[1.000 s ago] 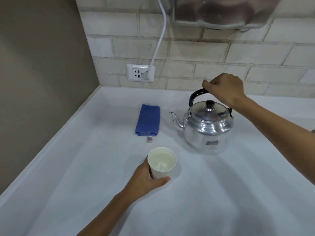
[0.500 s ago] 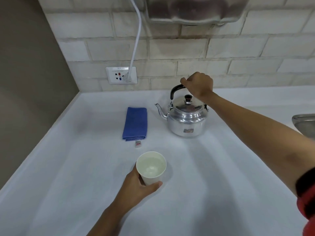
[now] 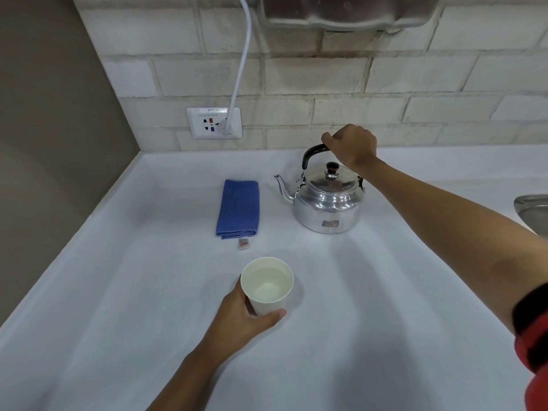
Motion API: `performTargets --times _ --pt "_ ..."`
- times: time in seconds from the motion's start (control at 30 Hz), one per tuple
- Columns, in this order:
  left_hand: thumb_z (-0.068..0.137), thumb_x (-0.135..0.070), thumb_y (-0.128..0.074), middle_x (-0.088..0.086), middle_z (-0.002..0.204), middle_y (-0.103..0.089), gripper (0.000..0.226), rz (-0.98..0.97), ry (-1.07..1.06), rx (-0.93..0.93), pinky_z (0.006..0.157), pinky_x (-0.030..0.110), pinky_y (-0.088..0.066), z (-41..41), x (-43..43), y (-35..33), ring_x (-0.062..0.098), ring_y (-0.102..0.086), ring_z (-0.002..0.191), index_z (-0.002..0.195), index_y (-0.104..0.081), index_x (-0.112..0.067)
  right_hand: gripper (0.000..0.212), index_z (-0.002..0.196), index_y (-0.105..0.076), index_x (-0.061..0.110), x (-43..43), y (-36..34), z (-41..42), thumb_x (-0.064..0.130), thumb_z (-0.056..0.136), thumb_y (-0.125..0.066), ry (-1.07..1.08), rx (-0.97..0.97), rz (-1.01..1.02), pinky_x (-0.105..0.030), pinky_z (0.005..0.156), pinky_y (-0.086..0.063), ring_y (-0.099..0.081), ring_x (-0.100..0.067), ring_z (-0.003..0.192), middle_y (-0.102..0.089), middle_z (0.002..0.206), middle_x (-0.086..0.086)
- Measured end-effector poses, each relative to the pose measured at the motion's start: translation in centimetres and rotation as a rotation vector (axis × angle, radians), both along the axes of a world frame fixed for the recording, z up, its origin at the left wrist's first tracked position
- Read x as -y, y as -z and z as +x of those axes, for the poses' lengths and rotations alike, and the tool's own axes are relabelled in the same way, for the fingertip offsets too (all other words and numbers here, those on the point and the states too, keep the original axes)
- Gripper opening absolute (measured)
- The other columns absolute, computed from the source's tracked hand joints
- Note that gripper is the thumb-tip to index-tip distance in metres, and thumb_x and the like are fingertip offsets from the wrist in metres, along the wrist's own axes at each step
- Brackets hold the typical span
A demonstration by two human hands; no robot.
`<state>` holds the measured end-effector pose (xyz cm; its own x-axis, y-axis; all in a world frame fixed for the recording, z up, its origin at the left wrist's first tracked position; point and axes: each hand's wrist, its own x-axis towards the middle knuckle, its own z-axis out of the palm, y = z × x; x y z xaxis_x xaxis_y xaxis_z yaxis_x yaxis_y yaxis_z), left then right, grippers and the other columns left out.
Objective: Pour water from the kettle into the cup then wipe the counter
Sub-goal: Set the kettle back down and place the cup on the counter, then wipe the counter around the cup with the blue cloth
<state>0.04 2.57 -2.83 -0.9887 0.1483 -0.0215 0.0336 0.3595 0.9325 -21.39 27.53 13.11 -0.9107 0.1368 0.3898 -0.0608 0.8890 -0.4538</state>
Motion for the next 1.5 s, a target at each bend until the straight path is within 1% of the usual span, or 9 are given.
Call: performTargets --times 0.17,0.23,0.37,0.53,0.9,1.07,1.17,1.33,1.5 --pt "0.052 -0.05 -0.083 -0.018 0.108 -0.062 0.065 -0.022 0.003 -0.013 0.074 0.006 -0.047 0.1 0.0 -0.1 -0.006 -0.057 0.1 0.106 -0.047 -0.045 0.056 0.047 -0.042 0.006 -0.4 0.2 0.5 0.039 0.091 -0.038 -0.022 0.059 0.039 -0.032 0.059 -0.037 -0.046 -0.03 0.054 -0.049 0.051 -0.012" --pt "0.056 -0.044 -0.085 -0.018 0.108 -0.061 0.063 -0.032 0.002 -0.02 0.073 0.008 -0.048 0.0 0.0 -0.1 -0.004 -0.058 0.1 0.105 -0.046 -0.046 0.056 0.072 -0.058 -0.001 -0.4 0.3 1.2 0.042 0.096 -0.032 -0.051 0.025 0.104 -0.036 0.066 -0.04 -0.058 -0.035 0.072 -0.064 0.072 -0.019" --pt "0.057 -0.045 -0.084 -0.02 0.107 -0.06 0.061 -0.05 0.002 -0.034 0.073 0.005 -0.045 0.0 0.0 -0.2 -0.007 -0.056 0.1 0.104 -0.045 -0.047 0.033 0.107 -0.054 0.006 -0.3 1.5 3.9 0.034 0.095 -0.04 -0.154 -0.308 0.199 -0.036 0.088 -0.032 -0.047 -0.03 0.103 -0.058 0.109 -0.013" --pt "0.059 -0.041 -0.085 -0.023 0.107 -0.058 0.062 -0.051 0.003 -0.044 0.072 0.0 -0.043 0.0 0.0 -0.1 -0.012 -0.054 0.1 0.105 -0.044 -0.046 0.023 0.107 -0.053 0.009 -0.3 3.0 9.0 0.026 0.093 -0.045 -0.213 -0.514 0.101 -0.028 0.089 -0.029 -0.046 -0.025 0.104 -0.058 0.11 -0.009" --pt "0.058 -0.045 -0.084 -0.021 0.111 -0.057 0.063 -0.021 0.021 -0.051 0.079 0.011 -0.044 0.1 0.0 -0.3 -0.003 -0.055 0.104 0.106 -0.043 -0.048 0.027 0.104 -0.052 0.008 0.9 7.4 15.9 0.028 0.091 -0.04 -0.318 -0.279 0.05 -0.028 0.08 -0.032 -0.044 -0.02 0.093 -0.057 0.1 -0.011" --pt "0.059 -0.041 -0.085 -0.014 0.118 -0.057 0.074 -0.016 0.046 -0.039 0.089 0.02 -0.046 0.0 0.1 -0.3 0.008 -0.055 0.11 0.119 -0.041 -0.037 0.033 0.12 -0.05 0.01 1.6 11.8 17.7 0.023 0.09 -0.051 -0.319 -0.025 0.127 -0.029 0.094 -0.031 -0.046 -0.024 0.116 -0.055 0.123 -0.008" --pt "0.058 -0.04 -0.086 -0.014 0.121 -0.056 0.077 -0.021 0.087 -0.016 0.092 0.023 -0.045 -0.3 0.4 -0.6 0.008 -0.053 0.113 0.119 -0.04 -0.039 0.049 0.136 -0.036 0.012 2.0 14.3 18.6 0.035 0.094 -0.043 -0.292 0.123 0.156 -0.033 0.109 -0.023 -0.032 -0.022 0.133 -0.041 0.143 -0.006" --pt "0.053 -0.05 -0.086 -0.032 0.133 -0.04 0.096 -0.098 0.246 -0.004 0.091 -0.001 -0.032 -0.2 2.8 -1.0 -0.018 -0.036 0.119 0.129 -0.027 -0.05 0.063 0.146 -0.006 0.016 2.4 17.1 19.4 0.05 0.095 -0.022 -0.234 0.314 0.244 -0.031 0.117 0.001 0.001 -0.015 0.143 -0.006 0.157 0.0" --pt "0.071 -0.042 -0.078 -0.025 0.148 -0.015 0.094 -0.34 0.287 0.024 0.111 0.021 -0.017 -2.0 8.4 -1.8 -0.006 -0.018 0.135 0.138 -0.012 -0.045 0.066 0.144 0.008 0.018 2.6 17.8 19.3 0.054 0.092 -0.011 -0.206 0.344 0.309 -0.032 0.115 0.009 0.017 -0.008 0.139 0.007 0.157 0.002"
